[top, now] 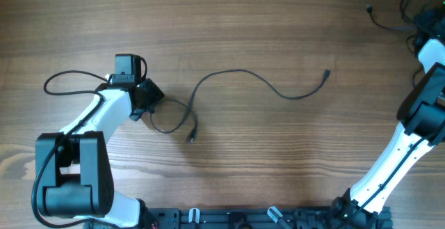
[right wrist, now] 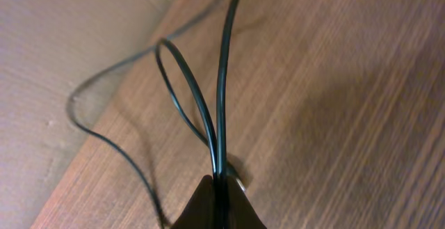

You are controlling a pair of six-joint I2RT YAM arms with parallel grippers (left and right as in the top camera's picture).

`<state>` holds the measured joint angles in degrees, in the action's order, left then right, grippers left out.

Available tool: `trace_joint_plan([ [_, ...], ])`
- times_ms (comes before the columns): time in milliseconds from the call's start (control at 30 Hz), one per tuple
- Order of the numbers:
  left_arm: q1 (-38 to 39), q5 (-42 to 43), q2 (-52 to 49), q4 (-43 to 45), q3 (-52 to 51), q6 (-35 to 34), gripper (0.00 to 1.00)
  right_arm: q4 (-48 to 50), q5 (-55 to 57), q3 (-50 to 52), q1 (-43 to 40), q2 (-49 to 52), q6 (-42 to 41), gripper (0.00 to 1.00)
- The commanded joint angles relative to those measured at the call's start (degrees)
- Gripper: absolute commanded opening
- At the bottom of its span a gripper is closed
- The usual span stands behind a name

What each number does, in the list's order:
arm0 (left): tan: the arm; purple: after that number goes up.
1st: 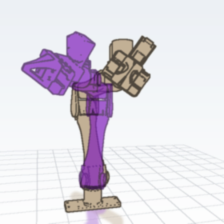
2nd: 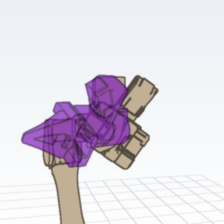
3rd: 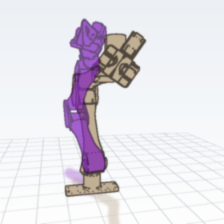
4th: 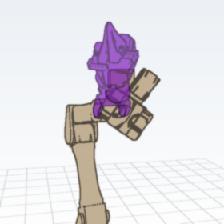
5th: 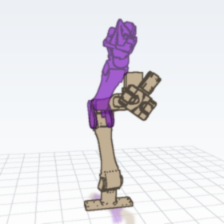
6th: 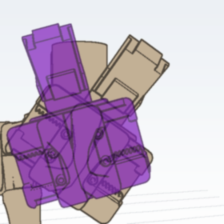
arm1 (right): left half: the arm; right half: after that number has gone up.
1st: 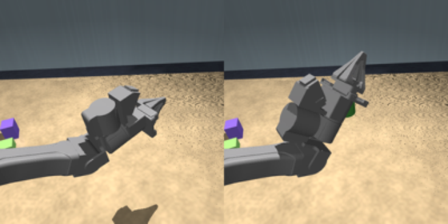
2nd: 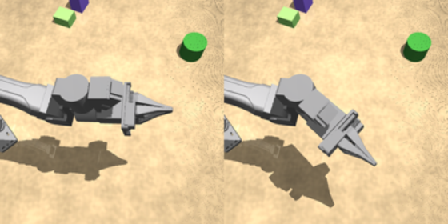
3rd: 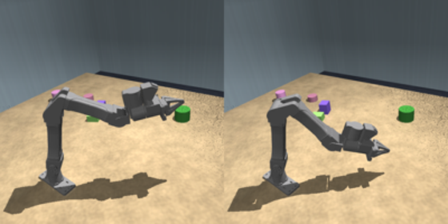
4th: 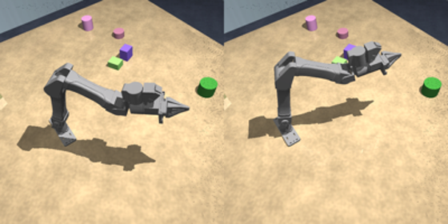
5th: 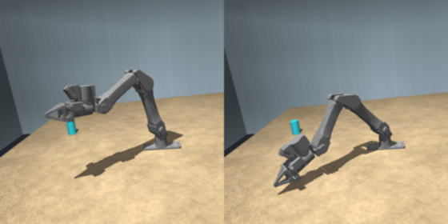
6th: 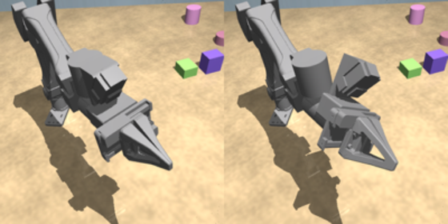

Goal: Untangle cables

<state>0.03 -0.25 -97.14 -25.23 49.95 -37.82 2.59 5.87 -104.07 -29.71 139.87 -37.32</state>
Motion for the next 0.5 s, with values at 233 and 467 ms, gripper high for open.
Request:
trace_joint_plan([
  [233,-0.15,2.38,-2.21,-1.36,-2.16,-0.37,0.74,-11.72,-7.34,-1.16,-1.66,-3.65,2.4,1.0],
  [467,-0.15,2.38,-2.21,-1.33,-2.16,-0.37,0.96,-23.5,-5.99,-1.16,-1.42,-17.77,8.26,1.0],
])
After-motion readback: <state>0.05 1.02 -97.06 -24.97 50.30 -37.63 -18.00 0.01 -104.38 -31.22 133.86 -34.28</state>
